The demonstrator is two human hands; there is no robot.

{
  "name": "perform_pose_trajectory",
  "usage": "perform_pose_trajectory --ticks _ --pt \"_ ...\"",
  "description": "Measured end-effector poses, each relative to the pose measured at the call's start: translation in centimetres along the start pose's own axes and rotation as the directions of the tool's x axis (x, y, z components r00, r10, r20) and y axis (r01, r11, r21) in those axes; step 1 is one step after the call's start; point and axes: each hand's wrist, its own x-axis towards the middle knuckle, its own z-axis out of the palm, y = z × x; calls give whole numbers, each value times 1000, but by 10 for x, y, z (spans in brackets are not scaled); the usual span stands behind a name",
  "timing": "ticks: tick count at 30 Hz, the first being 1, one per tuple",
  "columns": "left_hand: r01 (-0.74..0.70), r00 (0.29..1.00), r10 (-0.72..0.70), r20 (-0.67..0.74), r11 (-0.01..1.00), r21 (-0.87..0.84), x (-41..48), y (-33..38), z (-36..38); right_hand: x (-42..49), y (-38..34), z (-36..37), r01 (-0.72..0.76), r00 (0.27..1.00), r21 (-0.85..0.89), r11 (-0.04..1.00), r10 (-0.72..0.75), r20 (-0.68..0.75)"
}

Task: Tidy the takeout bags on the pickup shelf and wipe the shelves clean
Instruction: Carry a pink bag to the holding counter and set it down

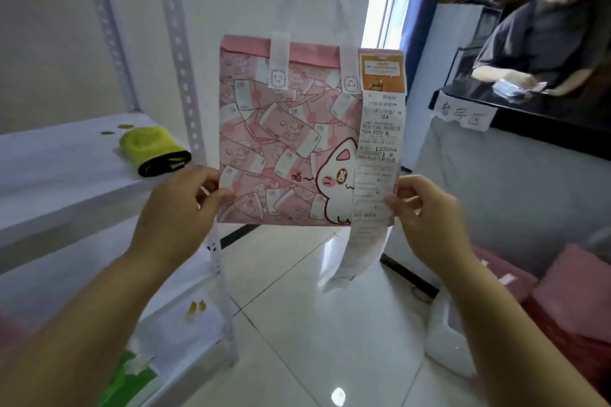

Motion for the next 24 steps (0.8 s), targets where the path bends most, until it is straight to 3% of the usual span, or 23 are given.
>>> perform_pose_trajectory --ticks 13,24 --pt "-42 993 62 99 981 -191 145 104 240 138 186 -104 -66 994 -126 990 55 -91" --pt "-198 957 241 160 949 -245 294 146 398 259 299 -131 -159 961 -217 963 101 -256"
